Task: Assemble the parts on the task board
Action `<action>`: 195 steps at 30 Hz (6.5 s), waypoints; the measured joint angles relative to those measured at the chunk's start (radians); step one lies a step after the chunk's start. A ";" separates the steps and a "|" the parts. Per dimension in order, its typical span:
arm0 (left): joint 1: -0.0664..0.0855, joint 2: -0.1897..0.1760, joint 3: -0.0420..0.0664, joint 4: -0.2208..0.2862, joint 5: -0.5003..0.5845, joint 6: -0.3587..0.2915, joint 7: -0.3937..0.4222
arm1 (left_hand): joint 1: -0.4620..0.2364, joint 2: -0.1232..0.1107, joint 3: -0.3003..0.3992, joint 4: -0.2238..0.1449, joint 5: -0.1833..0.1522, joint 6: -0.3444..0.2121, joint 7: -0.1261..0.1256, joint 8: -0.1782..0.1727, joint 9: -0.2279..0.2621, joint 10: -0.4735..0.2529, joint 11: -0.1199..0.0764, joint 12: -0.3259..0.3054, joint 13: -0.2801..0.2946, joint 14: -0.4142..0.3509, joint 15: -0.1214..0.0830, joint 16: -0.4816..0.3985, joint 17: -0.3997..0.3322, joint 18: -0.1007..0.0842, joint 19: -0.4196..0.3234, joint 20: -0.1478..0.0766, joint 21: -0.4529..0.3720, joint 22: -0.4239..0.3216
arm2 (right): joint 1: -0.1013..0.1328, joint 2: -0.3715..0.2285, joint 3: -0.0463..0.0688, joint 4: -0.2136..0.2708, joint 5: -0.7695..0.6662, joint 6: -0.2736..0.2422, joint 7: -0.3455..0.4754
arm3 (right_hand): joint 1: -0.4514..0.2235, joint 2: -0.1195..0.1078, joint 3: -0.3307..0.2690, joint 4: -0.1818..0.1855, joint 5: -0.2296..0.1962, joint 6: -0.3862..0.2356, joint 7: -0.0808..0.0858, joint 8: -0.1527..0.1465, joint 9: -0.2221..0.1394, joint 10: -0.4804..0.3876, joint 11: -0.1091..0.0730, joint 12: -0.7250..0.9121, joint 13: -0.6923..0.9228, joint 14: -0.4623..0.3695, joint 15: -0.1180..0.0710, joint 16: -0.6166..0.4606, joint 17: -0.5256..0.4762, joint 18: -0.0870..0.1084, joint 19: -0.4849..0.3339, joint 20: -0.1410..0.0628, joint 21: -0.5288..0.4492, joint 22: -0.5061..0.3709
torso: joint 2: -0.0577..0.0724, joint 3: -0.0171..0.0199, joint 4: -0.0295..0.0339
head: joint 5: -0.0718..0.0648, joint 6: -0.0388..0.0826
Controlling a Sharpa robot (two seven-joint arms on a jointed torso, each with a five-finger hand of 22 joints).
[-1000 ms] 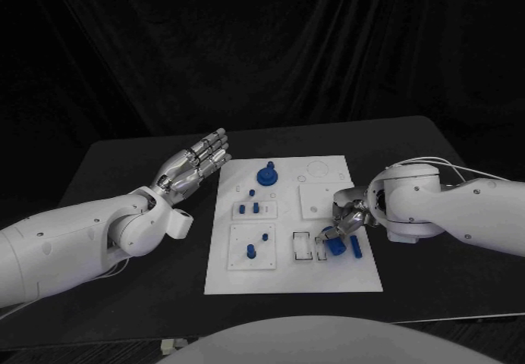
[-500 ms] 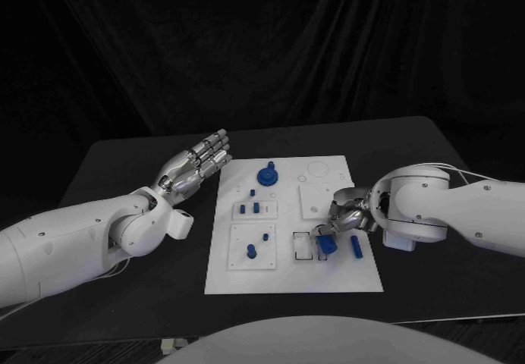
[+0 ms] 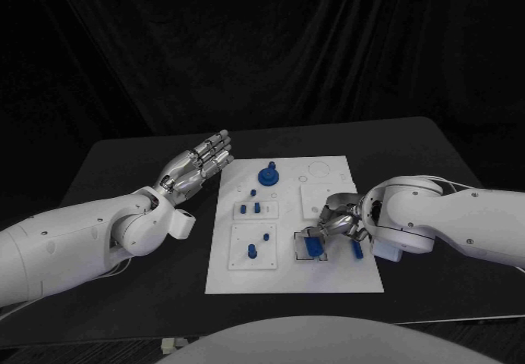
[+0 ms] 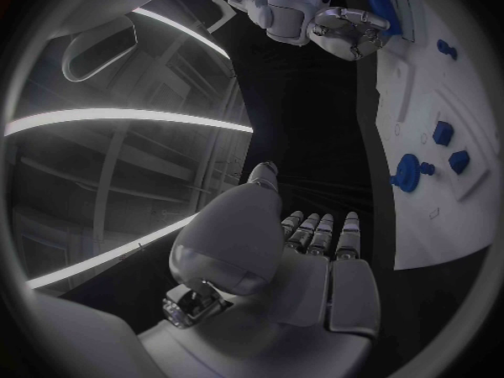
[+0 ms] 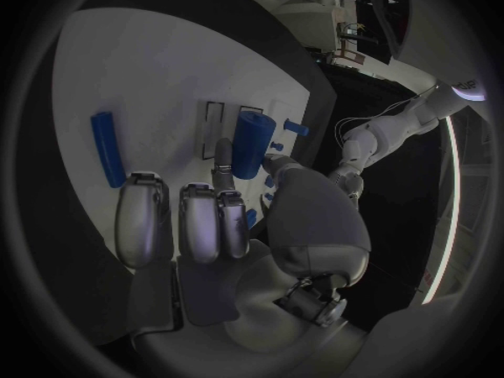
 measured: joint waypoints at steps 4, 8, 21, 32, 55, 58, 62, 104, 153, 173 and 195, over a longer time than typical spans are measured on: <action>0.000 0.000 0.000 0.000 0.000 0.001 -0.001 | 0.000 0.000 0.001 -0.001 0.000 0.000 0.000 0.000 0.000 0.000 0.000 0.000 0.000 -0.002 0.002 0.000 0.000 0.000 0.000 0.000 0.000 0.000 | -0.009 0.012 0.000 -0.001 0.007 -0.021 0.000 | 0.000 0.000 0.004 -0.004 -0.002 -0.005 0.005 -0.006 -0.001 0.000 0.000 0.000 0.000 0.001 0.001 0.000 -0.001 0.000 0.000 0.000 0.000 0.000 | 0.000 -0.0001 0.0001 | 0.000 0.000; -0.001 -0.001 0.000 0.000 0.000 0.001 -0.002 | 0.000 0.000 0.001 -0.001 0.000 0.000 0.000 0.000 0.000 0.000 0.000 0.000 0.000 -0.002 0.002 0.000 0.000 0.000 0.000 0.000 0.000 0.000 | -0.015 0.021 0.000 -0.005 0.011 -0.034 0.000 | -0.009 0.008 0.008 0.000 -0.048 -0.018 0.010 -0.010 -0.004 0.004 0.004 0.000 0.000 0.001 0.001 0.000 -0.001 0.000 0.000 0.000 0.000 0.000 | 0.001 -0.0001 0.0006 | 0.001 0.000; -0.002 -0.001 0.000 0.000 0.000 0.004 -0.005 | 0.000 0.000 0.001 -0.001 0.006 0.000 0.000 0.000 0.000 0.000 0.000 0.000 0.000 0.001 0.004 0.000 -0.001 0.000 0.000 0.000 0.000 0.000 | -0.020 0.031 0.000 -0.012 0.015 -0.043 -0.002 | -0.043 0.005 -0.019 0.025 -0.216 -0.027 0.016 -0.007 -0.011 0.000 0.007 0.000 0.000 0.000 0.007 -0.004 -0.010 0.000 0.000 0.007 -0.010 0.000 | 0.001 0.0000 0.0000 | 0.004 0.000; -0.003 -0.001 0.000 0.000 0.000 0.006 -0.008 | 0.000 0.000 0.001 -0.001 0.006 0.000 0.000 0.000 0.000 0.000 0.000 0.000 0.000 0.002 0.005 0.000 -0.001 0.000 0.000 0.000 0.000 0.000 | -0.020 0.031 0.001 -0.013 0.013 -0.033 -0.003 | -0.061 0.003 -0.057 0.026 -0.369 -0.040 0.016 0.000 -0.015 0.004 0.011 0.000 0.000 0.000 0.007 -0.008 -0.019 0.000 0.000 0.007 -0.019 0.000 | 0.001 0.0004 -0.0001 | 0.006 0.000; -0.005 -0.006 0.000 0.000 0.000 0.010 -0.010 | 0.004 -0.004 0.003 -0.003 0.006 0.002 0.002 0.000 0.000 0.000 0.000 0.000 0.000 0.002 0.005 0.000 0.000 0.000 0.000 0.000 0.000 0.000 | 0.047 -0.087 0.001 0.049 -0.013 -0.057 0.008 | -0.220 0.076 -0.285 0.035 -0.491 -0.069 0.008 0.103 0.014 0.004 0.011 0.000 0.000 0.000 0.007 -0.003 0.004 0.000 0.000 0.007 -0.007 0.000 | 0.001 0.0006 -0.0002 | 0.015 0.000; -0.005 -0.006 0.000 0.000 0.000 0.010 -0.009 | 0.004 -0.004 0.003 -0.003 0.006 0.004 0.004 0.000 0.000 0.000 0.000 0.000 0.000 0.002 0.005 0.000 0.000 0.000 0.000 0.000 0.000 0.001 | 0.062 -0.107 0.001 0.059 -0.013 -0.070 0.013 | -0.219 0.100 -0.302 0.034 -0.479 -0.062 0.001 0.123 0.019 0.004 0.011 0.000 0.000 0.000 0.007 0.005 0.005 -0.001 0.000 0.007 -0.003 0.000 | 0.001 0.0006 -0.0004 | 0.014 0.000; -0.005 -0.004 0.000 -0.001 0.000 0.011 -0.008 | 0.008 0.001 0.009 -0.009 0.006 0.004 0.004 0.000 0.001 -0.004 0.004 0.000 0.001 -0.001 0.008 0.000 0.000 0.000 0.000 0.007 0.000 0.001 | 0.071 -0.123 0.001 0.067 -0.012 -0.101 0.028 | -0.193 0.142 -0.330 0.033 -0.427 -0.073 0.001 0.127 0.013 0.004 0.011 0.000 0.000 0.000 0.007 0.010 0.005 0.000 0.000 0.007 0.011 0.000 | 0.001 0.0007 -0.0003 | 0.012 0.000; -0.012 0.006 0.000 -0.009 0.000 0.022 -0.004 | 0.016 0.000 0.014 -0.014 0.010 0.013 0.020 0.000 0.002 -0.004 0.004 0.008 0.002 0.004 0.011 0.000 0.000 0.015 0.002 0.023 0.000 0.002 | 0.076 -0.155 0.000 0.016 -0.320 0.213 -0.005 | 0.053 0.152 -0.345 0.009 -0.260 0.010 0.009 0.008 -0.193 0.004 0.014 0.000 0.001 0.003 0.013 0.013 -0.003 0.000 -0.002 0.012 -0.001 0.000 | 0.001 0.0001 -0.0004 | -0.007 0.000; -0.017 0.007 0.000 -0.010 0.000 0.027 -0.005 | 0.016 0.000 0.017 -0.017 0.013 0.016 0.023 0.004 0.003 0.000 0.007 0.012 0.004 0.004 0.018 0.000 0.000 0.015 0.002 0.030 0.000 0.003 | 0.012 -0.112 0.003 -0.024 -0.342 0.255 -0.010 | 0.135 0.117 -0.305 -0.065 -0.005 0.012 0.019 -0.061 -0.191 0.004 0.014 0.000 0.000 0.003 0.013 -0.005 -0.040 0.000 -0.002 0.012 -0.053 0.000 | 0.001 0.0004 0.0006 | -0.015 0.000; -0.019 0.012 0.000 -0.010 0.000 0.028 -0.006 | 0.016 0.000 0.017 -0.017 0.013 0.016 0.030 0.004 0.003 0.000 0.013 0.012 0.004 0.000 0.021 0.000 0.000 0.015 0.002 0.030 0.000 0.003 | 0.008 -0.105 0.005 -0.026 -0.346 0.253 -0.008 | 0.196 0.104 -0.237 -0.144 0.082 -0.023 0.040 -0.039 -0.156 0.004 0.021 0.000 0.000 -0.001 0.016 -0.017 -0.065 0.000 -0.002 0.013 -0.079 0.000 | 0.001 0.0004 -0.0001 | -0.010 0.000; -0.021 0.012 0.000 -0.012 0.000 0.032 -0.009 | 0.022 -0.002 0.021 -0.021 0.018 0.016 0.038 0.004 0.003 -0.001 0.013 0.016 0.003 0.000 0.021 0.000 -0.001 0.015 0.005 0.034 0.000 0.002 | 0.004 -0.114 0.002 -0.011 -0.176 0.198 -0.010 | 0.216 0.097 -0.188 -0.199 0.121 -0.040 0.045 -0.040 -0.155 0.002 0.023 0.000 0.000 -0.001 0.020 -0.017 -0.058 0.000 -0.002 0.013 -0.079 0.000 | 0.001 0.0004 0.0000 | -0.005 0.000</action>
